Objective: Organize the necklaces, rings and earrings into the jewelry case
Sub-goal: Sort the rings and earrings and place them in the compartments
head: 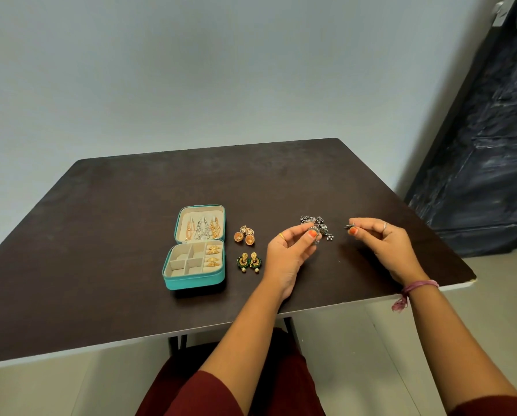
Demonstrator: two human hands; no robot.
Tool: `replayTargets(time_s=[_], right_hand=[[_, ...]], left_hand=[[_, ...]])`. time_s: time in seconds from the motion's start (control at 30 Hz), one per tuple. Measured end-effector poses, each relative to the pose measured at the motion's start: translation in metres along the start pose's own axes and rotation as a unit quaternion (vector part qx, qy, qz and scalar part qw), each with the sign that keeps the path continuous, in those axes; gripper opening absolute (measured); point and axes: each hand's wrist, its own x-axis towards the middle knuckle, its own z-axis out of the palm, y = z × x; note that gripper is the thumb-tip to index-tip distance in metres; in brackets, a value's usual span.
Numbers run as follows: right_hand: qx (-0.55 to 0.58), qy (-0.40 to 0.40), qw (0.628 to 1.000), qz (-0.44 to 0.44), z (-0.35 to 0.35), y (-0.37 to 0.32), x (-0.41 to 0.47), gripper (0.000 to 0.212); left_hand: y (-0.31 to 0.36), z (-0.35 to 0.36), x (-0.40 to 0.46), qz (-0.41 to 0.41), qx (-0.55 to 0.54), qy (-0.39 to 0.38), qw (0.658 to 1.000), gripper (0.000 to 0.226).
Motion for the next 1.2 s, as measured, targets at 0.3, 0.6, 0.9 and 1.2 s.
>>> replayTargets(time_s=[0.3, 0.6, 0.9, 1.2], right_hand=[[0.079, 0.011, 0.996, 0.05, 0.004, -0.004, -0.004, 0.013], [0.129, 0.007, 0.99, 0.063, 0.001, -0.009, -0.004, 0.032], [0.096, -0.009, 0.995, 0.034, 0.002, -0.01, -0.008, 0.022], [0.096, -0.024, 0.995, 0.028, 0.004, -0.018, -0.01, 0.015]], left_hand=[[-0.002, -0.001, 0.001, -0.012, 0.031, -0.003, 0.999, 0.016], [-0.003, -0.001, -0.001, 0.004, 0.03, -0.017, 0.999, 0.014], [-0.005, -0.001, -0.001, -0.001, 0.03, -0.021, 0.999, 0.018], [-0.009, 0.0, 0.0, 0.012, 0.096, 0.004, 0.995, 0.01]])
